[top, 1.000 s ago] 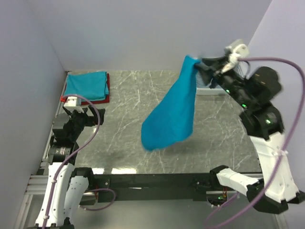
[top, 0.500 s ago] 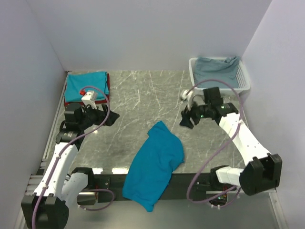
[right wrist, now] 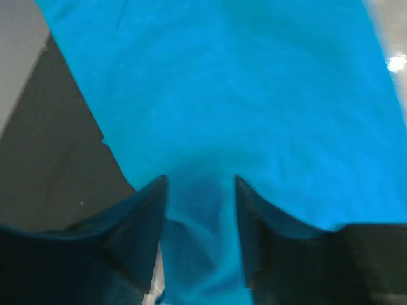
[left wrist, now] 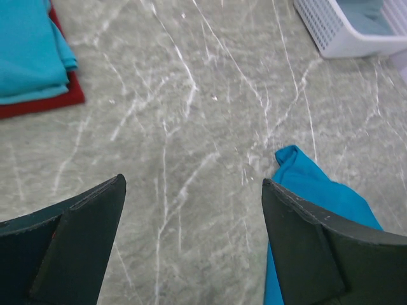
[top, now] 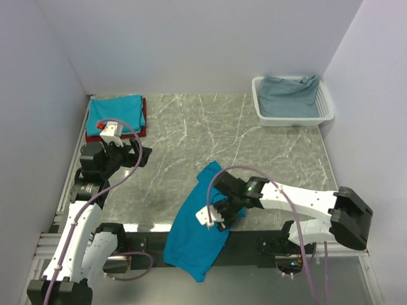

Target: Fold and stack the t-shirts

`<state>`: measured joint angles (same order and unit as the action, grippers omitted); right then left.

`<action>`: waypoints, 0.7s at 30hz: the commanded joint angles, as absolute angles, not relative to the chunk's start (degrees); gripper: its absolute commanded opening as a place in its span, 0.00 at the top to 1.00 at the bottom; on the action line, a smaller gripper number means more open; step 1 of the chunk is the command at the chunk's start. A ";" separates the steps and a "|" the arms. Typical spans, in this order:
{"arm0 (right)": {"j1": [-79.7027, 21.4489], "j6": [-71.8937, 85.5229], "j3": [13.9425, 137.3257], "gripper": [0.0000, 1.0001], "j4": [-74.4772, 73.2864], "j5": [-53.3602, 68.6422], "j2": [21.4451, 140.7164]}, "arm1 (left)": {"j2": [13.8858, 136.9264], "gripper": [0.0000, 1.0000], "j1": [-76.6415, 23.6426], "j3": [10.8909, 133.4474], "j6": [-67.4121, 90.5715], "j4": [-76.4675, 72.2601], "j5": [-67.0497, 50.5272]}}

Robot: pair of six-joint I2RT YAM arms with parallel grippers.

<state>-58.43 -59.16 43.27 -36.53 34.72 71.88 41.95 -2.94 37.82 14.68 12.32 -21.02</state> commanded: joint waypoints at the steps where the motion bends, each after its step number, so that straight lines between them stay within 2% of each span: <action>1: -62.30 -60.12 41.57 0.50 -31.73 28.83 75.83 | 39.38 0.07 -3.08 38.67 13.62 11.60 -17.75; 9: -62.40 -59.41 38.06 0.56 -28.48 23.73 75.50 | 39.11 0.11 -3.08 38.58 13.18 10.11 -23.63; 13: -62.40 -58.36 39.02 0.81 -29.61 23.99 76.38 | 38.59 0.13 -3.08 38.58 12.92 9.93 -26.89; 14: -62.23 -57.75 39.55 0.95 -29.97 24.43 75.85 | 38.24 0.13 -3.08 38.67 12.75 9.93 -26.98; 17: -61.53 -54.77 42.27 1.00 -31.20 23.73 70.86 | 36.74 0.13 -3.16 38.50 12.66 9.84 -26.46; 20: -55.31 -50.20 50.68 1.00 -32.70 21.63 66.19 | 35.60 0.13 -3.16 38.23 12.66 9.58 -25.76; 21: -50.32 -44.09 56.28 1.00 -28.08 15.53 65.83 | 35.25 0.13 -3.16 38.15 12.66 9.49 -25.49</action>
